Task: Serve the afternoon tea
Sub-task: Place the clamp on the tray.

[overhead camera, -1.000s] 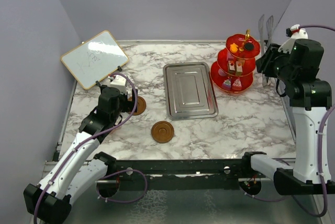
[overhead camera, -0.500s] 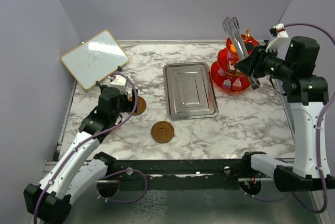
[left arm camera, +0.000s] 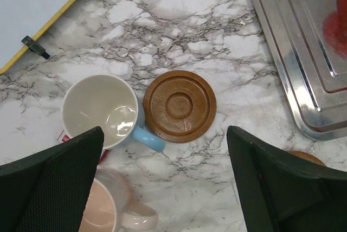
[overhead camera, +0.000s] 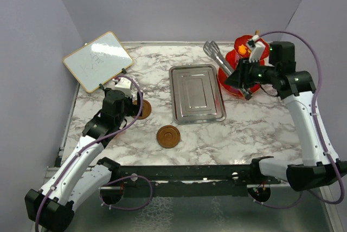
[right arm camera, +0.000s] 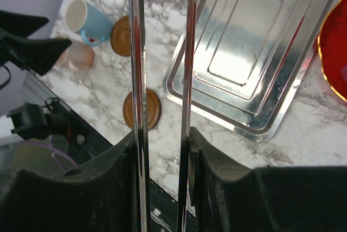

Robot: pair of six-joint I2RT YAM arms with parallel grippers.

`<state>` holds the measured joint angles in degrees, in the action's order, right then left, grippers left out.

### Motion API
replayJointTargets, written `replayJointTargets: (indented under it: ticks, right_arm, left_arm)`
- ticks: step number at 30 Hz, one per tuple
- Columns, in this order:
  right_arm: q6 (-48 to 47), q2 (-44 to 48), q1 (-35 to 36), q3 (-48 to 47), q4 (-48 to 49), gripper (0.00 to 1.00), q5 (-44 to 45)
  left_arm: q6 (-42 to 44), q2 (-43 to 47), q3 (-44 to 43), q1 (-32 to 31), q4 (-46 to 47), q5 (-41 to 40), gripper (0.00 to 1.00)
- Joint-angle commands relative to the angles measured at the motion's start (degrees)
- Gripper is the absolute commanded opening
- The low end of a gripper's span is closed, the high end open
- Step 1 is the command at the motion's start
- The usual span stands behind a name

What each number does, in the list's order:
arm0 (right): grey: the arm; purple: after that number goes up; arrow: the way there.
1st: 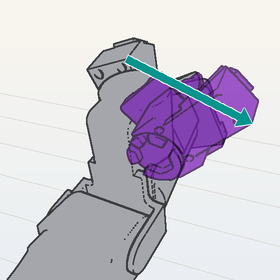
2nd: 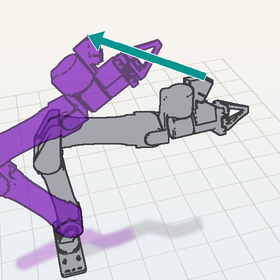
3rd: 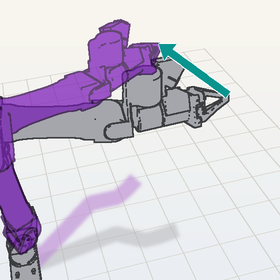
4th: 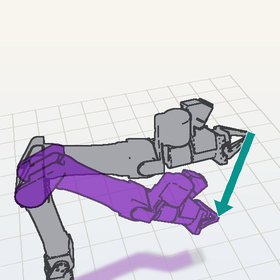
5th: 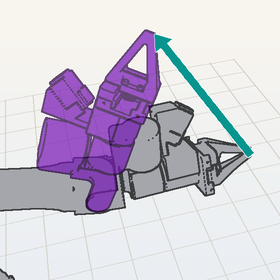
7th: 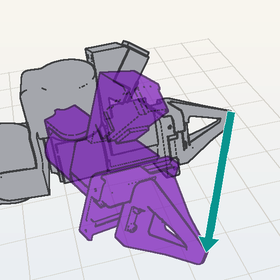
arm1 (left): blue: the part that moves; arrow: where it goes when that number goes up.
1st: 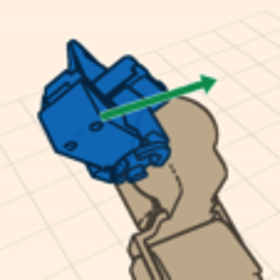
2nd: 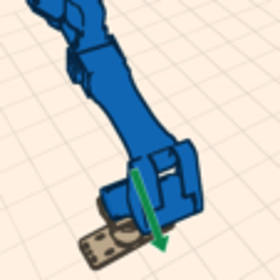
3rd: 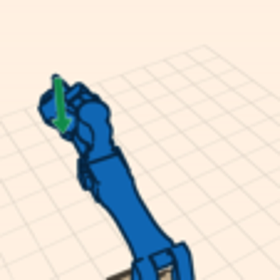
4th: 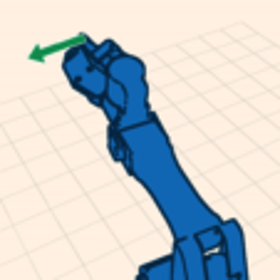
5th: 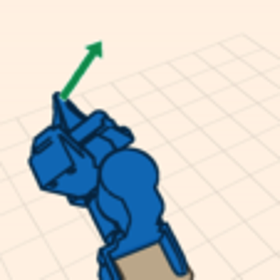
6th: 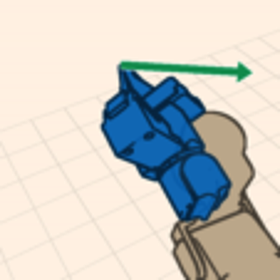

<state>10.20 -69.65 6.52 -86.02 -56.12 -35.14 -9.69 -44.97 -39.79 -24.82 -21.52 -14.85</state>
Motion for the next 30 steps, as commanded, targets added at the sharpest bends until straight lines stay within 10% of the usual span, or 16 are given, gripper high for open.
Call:
replayJointTargets:
  ticks: [1,8,30]
  right_arm:
    - [0.5,-1.9,9.1,3.3,0.0,0.35,11.3]
    - [3.2,-6.9,19.8,9.5,1.3,0.34,28.3]
    - [12.5,-14.2,27.0,26.4,29.9,0.33,41.0]
  left_arm:
    - [-0.1,0.1,-1.0,0.3,0.9,-0.5,0.99]
    - [-0.1,0.0,-0.8,0.4,1.0,-1.1,0.99]
    - [0.7,-2.9,-0.5,0.3,2.7,1.3,0.99]
